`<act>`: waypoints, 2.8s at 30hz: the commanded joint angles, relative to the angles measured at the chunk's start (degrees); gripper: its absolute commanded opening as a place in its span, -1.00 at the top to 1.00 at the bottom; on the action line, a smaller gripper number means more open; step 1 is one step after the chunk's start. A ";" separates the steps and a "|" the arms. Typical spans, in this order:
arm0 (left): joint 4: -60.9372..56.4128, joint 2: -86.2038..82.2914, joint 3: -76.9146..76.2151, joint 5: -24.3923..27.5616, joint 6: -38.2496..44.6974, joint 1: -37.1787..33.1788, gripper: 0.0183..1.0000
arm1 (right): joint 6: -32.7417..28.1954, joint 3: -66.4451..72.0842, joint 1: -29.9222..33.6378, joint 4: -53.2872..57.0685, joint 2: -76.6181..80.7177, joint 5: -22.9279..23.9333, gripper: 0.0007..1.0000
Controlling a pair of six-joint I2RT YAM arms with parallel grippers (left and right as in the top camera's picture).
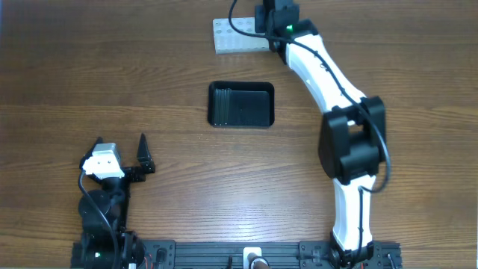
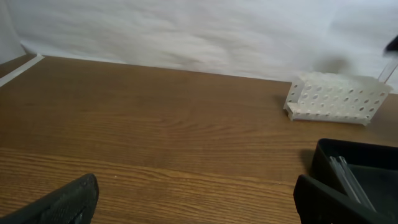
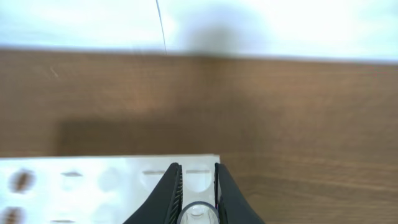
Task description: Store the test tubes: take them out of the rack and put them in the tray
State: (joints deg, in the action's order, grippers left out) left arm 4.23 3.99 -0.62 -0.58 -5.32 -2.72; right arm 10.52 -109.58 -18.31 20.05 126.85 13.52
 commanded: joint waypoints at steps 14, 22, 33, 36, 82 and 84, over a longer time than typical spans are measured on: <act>-0.04 -0.13 0.28 0.57 1.03 -0.28 -1.00 | 10.78 -0.39 -7.13 33.62 -21.00 -4.37 0.87; -0.04 -0.13 0.28 0.57 1.03 -0.28 -1.00 | 16.52 -0.07 -10.34 41.44 -10.60 -5.16 0.92; -0.04 -0.13 0.28 0.57 1.05 -0.28 -1.00 | 21.51 -0.07 -11.17 39.34 -1.86 -5.55 0.96; -0.04 -0.13 0.28 0.57 1.03 -0.28 -1.00 | 22.25 -0.07 -11.56 39.30 -0.74 -5.55 0.96; -0.04 -0.13 0.28 0.57 1.03 -0.28 -0.99 | 2.58 -0.07 -7.61 29.62 -12.13 -0.15 -0.48; -0.04 -0.13 0.28 0.57 1.03 -0.28 -1.00 | 0.39 0.02 -4.96 28.11 -15.93 -0.15 -0.54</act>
State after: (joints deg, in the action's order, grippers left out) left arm 4.23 3.99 -0.62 -0.58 -5.32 -2.72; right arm 18.09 -109.14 -27.99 49.36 119.90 11.14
